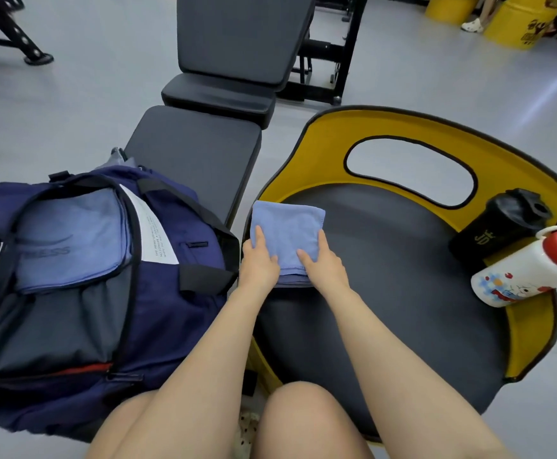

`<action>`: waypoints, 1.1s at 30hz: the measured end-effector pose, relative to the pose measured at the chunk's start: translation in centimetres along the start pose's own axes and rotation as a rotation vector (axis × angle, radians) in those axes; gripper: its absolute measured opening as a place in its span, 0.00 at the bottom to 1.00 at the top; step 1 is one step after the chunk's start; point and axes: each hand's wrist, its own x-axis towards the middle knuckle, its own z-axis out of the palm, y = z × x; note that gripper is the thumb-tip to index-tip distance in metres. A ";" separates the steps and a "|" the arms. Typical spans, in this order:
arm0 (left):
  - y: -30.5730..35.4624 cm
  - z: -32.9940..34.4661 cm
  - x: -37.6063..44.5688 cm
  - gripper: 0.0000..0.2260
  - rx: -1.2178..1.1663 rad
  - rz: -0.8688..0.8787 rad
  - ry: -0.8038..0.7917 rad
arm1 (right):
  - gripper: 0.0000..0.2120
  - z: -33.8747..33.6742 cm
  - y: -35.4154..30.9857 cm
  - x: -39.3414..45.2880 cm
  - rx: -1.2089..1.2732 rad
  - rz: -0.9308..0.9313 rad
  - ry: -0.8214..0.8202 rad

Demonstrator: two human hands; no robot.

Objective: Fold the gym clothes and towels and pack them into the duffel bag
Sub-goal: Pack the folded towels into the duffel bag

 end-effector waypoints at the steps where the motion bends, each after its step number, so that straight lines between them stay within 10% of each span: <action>1: -0.2 -0.2 0.1 0.30 -0.007 -0.002 0.009 | 0.33 0.2 -0.2 -0.1 -0.016 -0.004 0.004; 10: -0.1 -0.7 0.7 0.25 -0.356 -0.053 0.178 | 0.21 0.1 -2.1 -0.8 -0.264 -0.204 0.344; 15: 0.6 -1.5 0.3 0.16 -0.705 -0.144 0.177 | 0.25 1.2 -5.9 -0.8 -0.069 -0.165 0.085; 19: 0.7 -1.9 0.4 0.12 -1.113 -0.289 0.056 | 0.23 0.5 -6.6 -0.3 -0.076 -0.072 0.073; 25: 0.7 -1.4 0.1 0.12 -1.066 -0.251 -0.056 | 0.05 -1.2 -6.8 -2.0 0.067 -0.057 0.136; 33: 1.5 -1.8 -1.6 0.17 -1.480 -0.317 -0.387 | 0.07 -3.5 -6.7 -4.2 0.308 -0.169 0.073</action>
